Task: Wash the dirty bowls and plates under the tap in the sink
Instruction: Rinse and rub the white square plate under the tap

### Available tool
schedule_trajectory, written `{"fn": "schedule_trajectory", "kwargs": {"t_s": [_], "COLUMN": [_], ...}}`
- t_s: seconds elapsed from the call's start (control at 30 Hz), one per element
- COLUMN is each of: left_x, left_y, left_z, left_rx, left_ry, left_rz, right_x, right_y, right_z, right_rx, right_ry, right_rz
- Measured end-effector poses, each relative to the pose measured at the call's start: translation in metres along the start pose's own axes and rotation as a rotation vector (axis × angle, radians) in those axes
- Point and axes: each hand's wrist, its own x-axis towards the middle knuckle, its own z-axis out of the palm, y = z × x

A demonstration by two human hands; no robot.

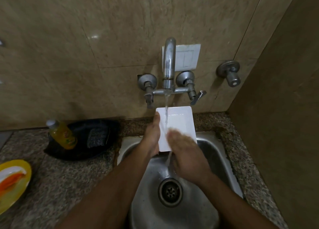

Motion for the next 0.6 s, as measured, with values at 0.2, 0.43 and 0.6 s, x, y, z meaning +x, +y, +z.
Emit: {"fn": "schedule_trajectory", "kwargs": {"t_s": [0.2, 0.43, 0.6], "left_x": [0.002, -0.001, 0.000], "left_y": [-0.004, 0.000, 0.004], "left_z": [0.005, 0.005, 0.006], "left_rx": [0.056, 0.044, 0.078], "left_ry": [0.036, 0.057, 0.058], "left_rz": [0.034, 0.046, 0.073], "right_x": [-0.009, -0.014, -0.008], "right_y": [-0.006, -0.007, -0.007], "right_z": [-0.006, -0.012, -0.007], "right_rx": [0.120, 0.123, 0.079], "right_ry": [-0.022, -0.053, -0.078], "right_rz": [-0.056, -0.110, -0.066]}}
